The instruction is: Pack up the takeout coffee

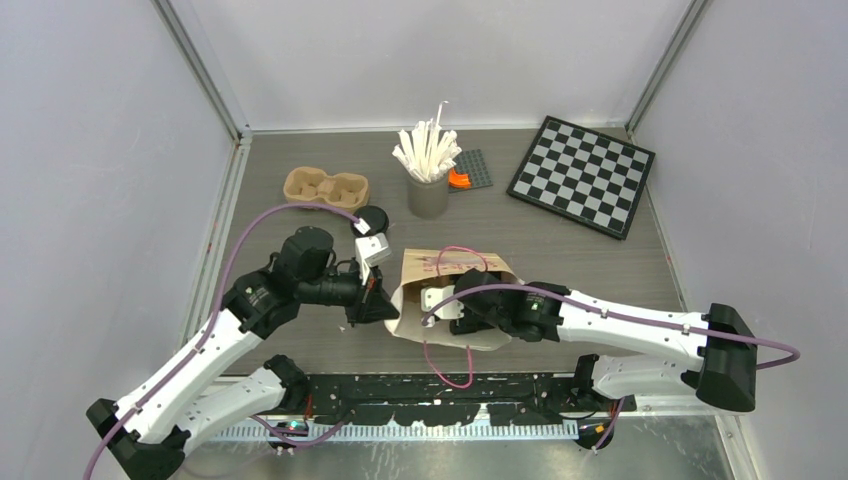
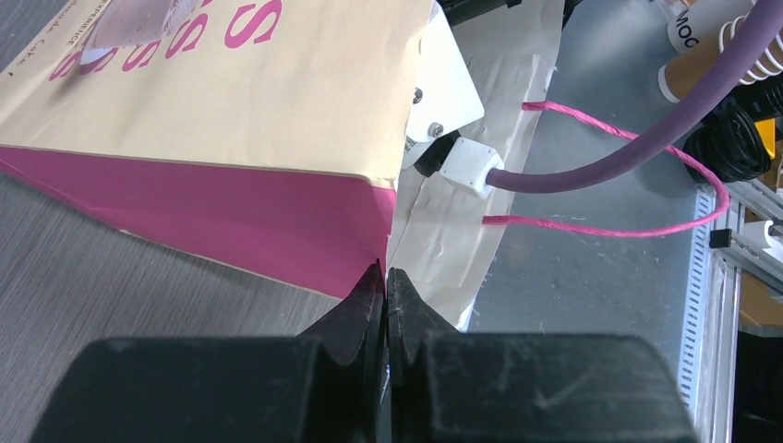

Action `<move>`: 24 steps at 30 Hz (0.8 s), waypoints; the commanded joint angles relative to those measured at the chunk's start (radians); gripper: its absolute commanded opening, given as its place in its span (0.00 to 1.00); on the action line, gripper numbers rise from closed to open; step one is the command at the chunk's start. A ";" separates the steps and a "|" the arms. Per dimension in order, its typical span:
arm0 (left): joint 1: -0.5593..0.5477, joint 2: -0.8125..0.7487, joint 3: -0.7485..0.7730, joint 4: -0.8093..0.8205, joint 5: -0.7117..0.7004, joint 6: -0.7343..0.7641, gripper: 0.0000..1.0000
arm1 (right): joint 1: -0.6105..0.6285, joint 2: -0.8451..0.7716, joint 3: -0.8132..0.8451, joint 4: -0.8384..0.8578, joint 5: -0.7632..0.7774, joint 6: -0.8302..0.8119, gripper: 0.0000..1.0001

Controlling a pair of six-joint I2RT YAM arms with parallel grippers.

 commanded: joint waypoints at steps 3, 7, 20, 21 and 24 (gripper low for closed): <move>-0.004 0.010 0.054 -0.014 0.034 0.029 0.05 | -0.033 0.019 -0.027 -0.017 0.037 0.021 0.77; -0.004 0.025 0.071 -0.031 0.033 0.041 0.05 | -0.046 0.022 -0.026 -0.018 0.028 0.032 0.79; -0.004 0.050 0.090 -0.032 0.036 0.046 0.06 | -0.085 0.016 -0.050 -0.020 0.034 0.047 0.78; -0.004 0.053 0.092 -0.036 0.034 0.049 0.06 | -0.088 0.011 -0.053 -0.023 0.034 0.047 0.78; -0.004 0.060 0.099 -0.045 0.028 0.057 0.06 | -0.091 0.005 -0.052 -0.042 0.024 0.043 0.78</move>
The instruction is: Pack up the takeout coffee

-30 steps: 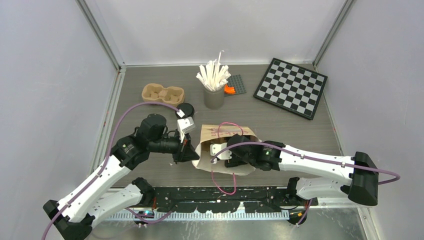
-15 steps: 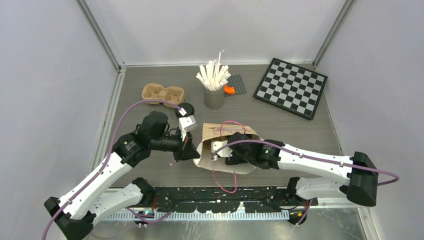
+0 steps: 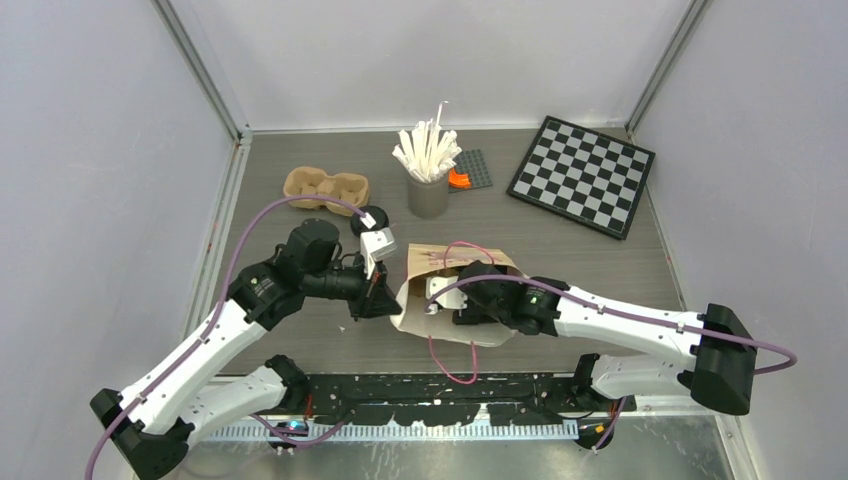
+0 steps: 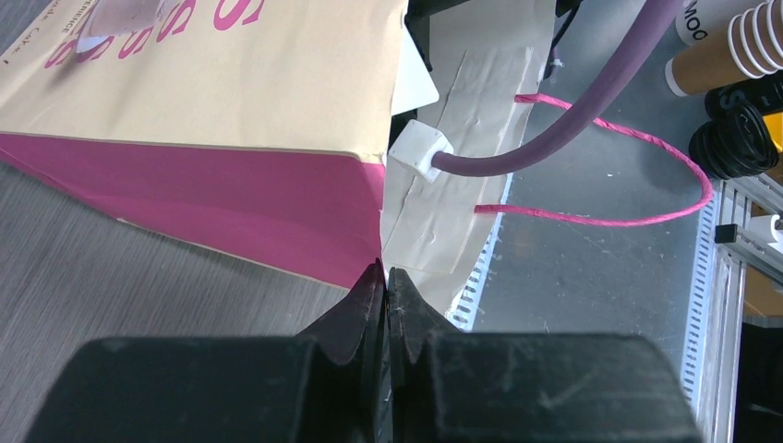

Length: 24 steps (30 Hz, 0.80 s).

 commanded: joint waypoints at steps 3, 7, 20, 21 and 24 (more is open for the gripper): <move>-0.004 0.009 0.050 -0.013 0.029 0.021 0.09 | -0.018 -0.022 -0.019 -0.070 0.004 0.013 0.80; -0.004 0.025 0.043 0.034 0.049 -0.017 0.18 | -0.019 -0.014 0.018 -0.085 -0.008 0.003 0.83; -0.004 0.083 0.030 0.180 0.027 -0.177 0.37 | -0.018 -0.046 0.024 -0.096 -0.029 -0.009 0.83; -0.004 0.084 0.031 0.190 0.019 -0.188 0.39 | -0.019 -0.049 0.023 -0.096 -0.029 -0.009 0.83; -0.004 0.084 0.033 0.215 0.000 -0.220 0.41 | -0.019 -0.054 0.018 -0.096 -0.031 -0.006 0.83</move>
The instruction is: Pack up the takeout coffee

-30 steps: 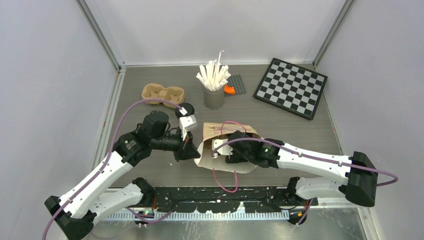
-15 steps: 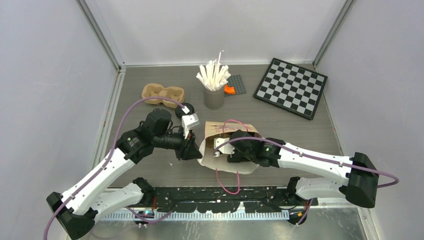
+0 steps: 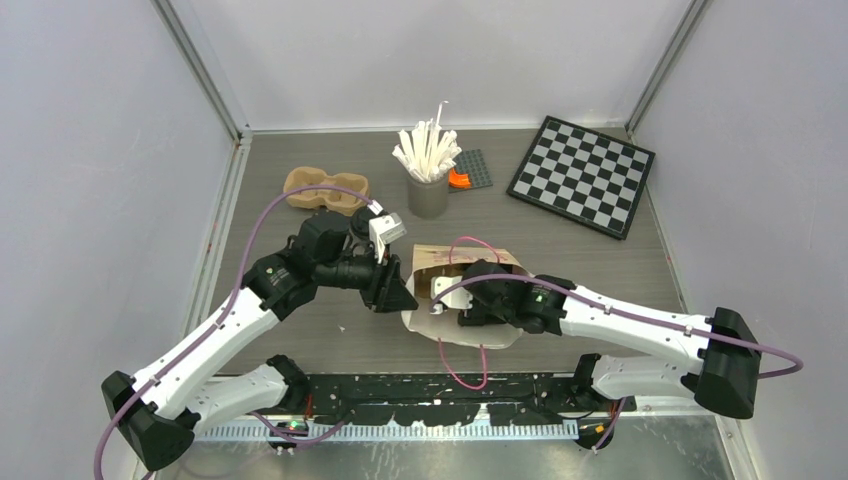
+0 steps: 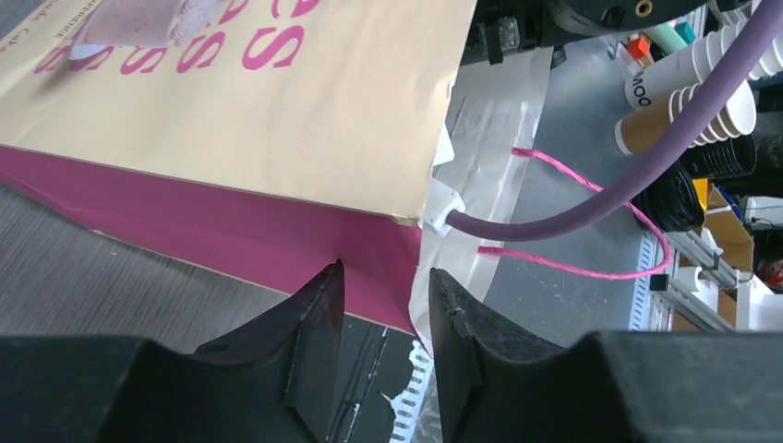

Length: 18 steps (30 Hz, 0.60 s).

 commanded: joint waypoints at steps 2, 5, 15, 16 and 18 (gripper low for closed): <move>-0.004 -0.001 0.033 0.089 -0.056 -0.074 0.41 | -0.005 -0.031 0.003 -0.032 -0.018 -0.004 0.83; -0.004 0.002 0.044 0.085 -0.064 -0.065 0.41 | -0.005 -0.036 0.002 -0.032 -0.020 -0.005 0.83; -0.004 -0.005 0.040 0.077 -0.034 -0.029 0.14 | -0.004 -0.047 0.021 -0.051 -0.032 0.020 0.88; -0.004 -0.005 0.042 0.077 -0.029 -0.029 0.12 | -0.005 -0.051 0.022 -0.051 -0.028 0.020 0.88; -0.005 -0.001 0.044 0.077 -0.029 -0.029 0.09 | -0.004 -0.057 0.024 -0.050 -0.023 0.017 0.88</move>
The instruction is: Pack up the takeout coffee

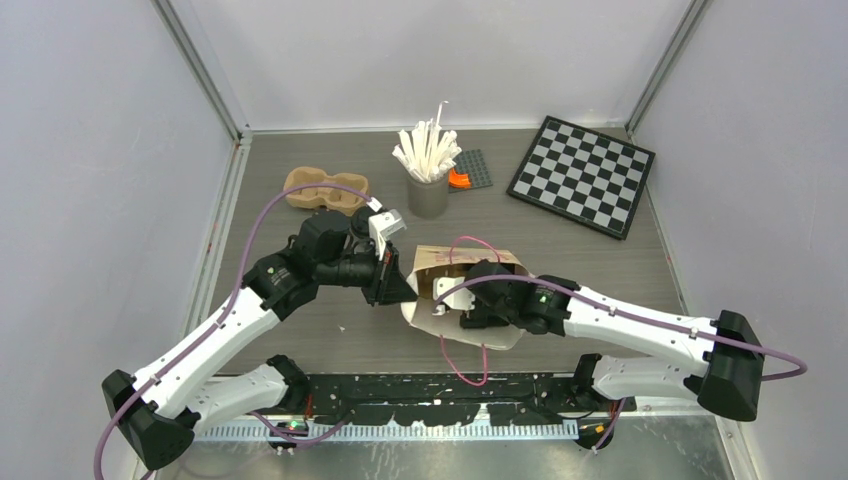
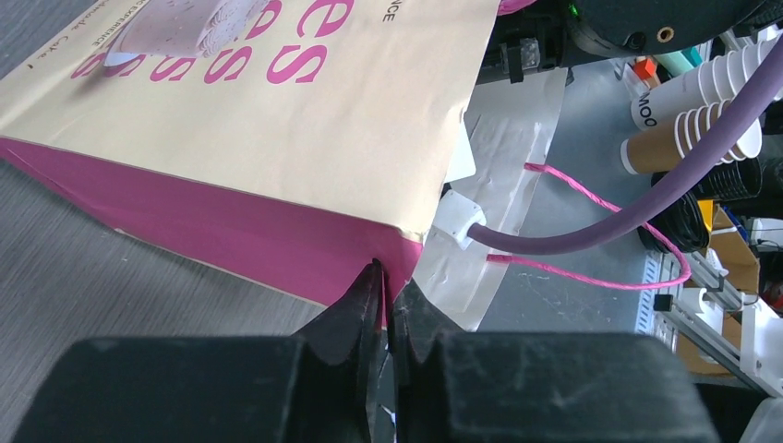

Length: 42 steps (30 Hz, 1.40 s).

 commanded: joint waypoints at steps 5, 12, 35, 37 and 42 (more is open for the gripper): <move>-0.017 -0.001 0.049 0.036 -0.007 0.019 0.04 | -0.004 -0.036 0.042 -0.053 -0.001 0.020 0.92; -0.045 0.004 0.051 0.037 -0.040 0.026 0.00 | -0.004 -0.031 0.075 -0.073 0.005 0.036 0.93; -0.076 0.000 0.063 0.022 -0.087 0.077 0.00 | -0.002 -0.046 0.098 -0.102 -0.072 0.064 0.51; -0.078 0.000 0.065 0.019 -0.078 0.080 0.00 | -0.003 -0.054 0.081 -0.077 -0.075 0.068 0.47; -0.078 0.003 0.069 0.016 -0.069 0.080 0.00 | -0.003 -0.066 0.036 -0.006 -0.065 0.067 0.41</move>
